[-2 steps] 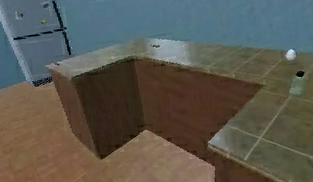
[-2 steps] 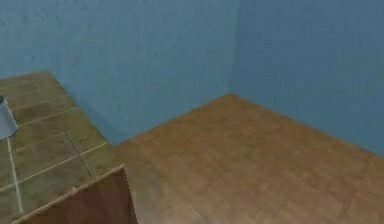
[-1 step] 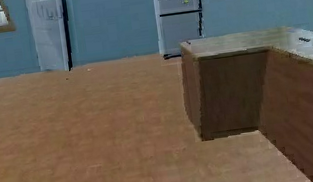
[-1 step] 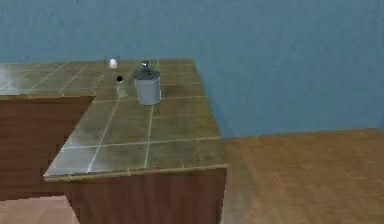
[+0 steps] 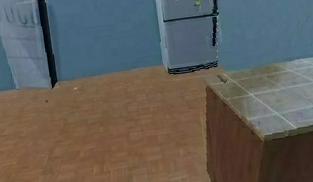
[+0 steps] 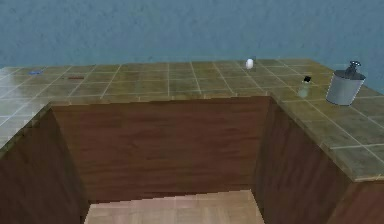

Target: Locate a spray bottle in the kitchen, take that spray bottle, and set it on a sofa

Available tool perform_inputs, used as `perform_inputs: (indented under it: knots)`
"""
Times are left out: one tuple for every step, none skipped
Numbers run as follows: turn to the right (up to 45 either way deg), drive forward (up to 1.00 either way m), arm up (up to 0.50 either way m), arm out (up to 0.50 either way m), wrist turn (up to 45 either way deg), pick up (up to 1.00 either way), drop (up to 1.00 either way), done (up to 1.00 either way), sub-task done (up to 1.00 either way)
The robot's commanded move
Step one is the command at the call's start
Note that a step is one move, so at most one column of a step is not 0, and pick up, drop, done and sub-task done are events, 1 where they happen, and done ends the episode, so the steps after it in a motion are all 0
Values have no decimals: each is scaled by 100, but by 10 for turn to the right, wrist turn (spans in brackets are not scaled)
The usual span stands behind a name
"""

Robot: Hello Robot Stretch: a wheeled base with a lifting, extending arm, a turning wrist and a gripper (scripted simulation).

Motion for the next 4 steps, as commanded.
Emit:
perform_inputs:
  knots:
    - [-30,0,0,0,0,0,0,0,0]
    - [-300,0,0,0,0,0,0,0,0]
    - [0,30,0,0,0,0,0,0,0]
    - [240,0,0,0,0,0,0,0,0]
